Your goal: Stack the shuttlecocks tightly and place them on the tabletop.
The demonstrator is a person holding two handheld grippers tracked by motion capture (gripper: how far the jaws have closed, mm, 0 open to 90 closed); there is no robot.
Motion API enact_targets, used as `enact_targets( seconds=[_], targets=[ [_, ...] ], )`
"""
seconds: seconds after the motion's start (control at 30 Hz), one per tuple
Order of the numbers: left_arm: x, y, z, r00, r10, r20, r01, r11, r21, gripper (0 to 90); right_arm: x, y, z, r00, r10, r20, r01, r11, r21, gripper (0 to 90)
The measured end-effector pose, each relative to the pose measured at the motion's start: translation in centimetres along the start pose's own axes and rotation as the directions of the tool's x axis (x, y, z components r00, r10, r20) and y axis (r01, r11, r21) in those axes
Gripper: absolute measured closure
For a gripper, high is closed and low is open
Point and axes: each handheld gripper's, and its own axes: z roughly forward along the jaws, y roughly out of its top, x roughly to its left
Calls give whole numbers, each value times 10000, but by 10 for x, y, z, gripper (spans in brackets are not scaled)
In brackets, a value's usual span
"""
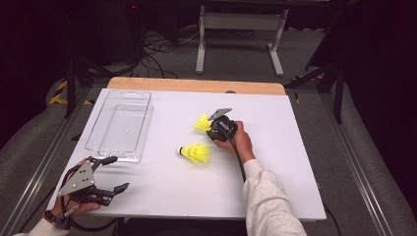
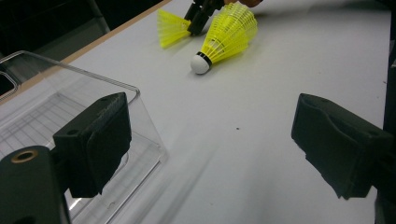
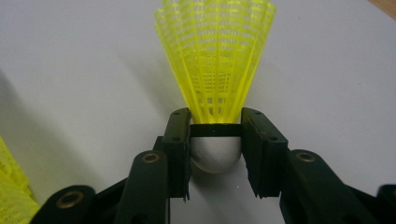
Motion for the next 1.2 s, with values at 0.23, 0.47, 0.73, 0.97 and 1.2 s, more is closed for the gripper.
enact_targets(
  seconds=[0.23,0.47,0.73,0.97,1.2],
  targets=[
    [0,0,0,10000,3,0,-3,10000,-5,131,0,-2,-3,9998,-36,217,39,9999,-121,652],
    [0,0,-1,10000,11,-28,-11,10000,-57,132,-1,-4,-10,9992,-43,391,53,9997,-256,653],
    [1,1,-2,10000,-20,-96,18,9998,-180,129,-2,-13,-24,9978,53,655,-32,9995,-315,653],
    [0,1,-2,9999,22,-98,-23,9999,-162,129,-1,-20,-37,9966,174,808,-130,9985,-535,653],
    [0,1,-2,9999,8,-114,-10,9998,-178,129,1,-24,-50,9962,197,853,-137,9974,-703,654]
  ],
)
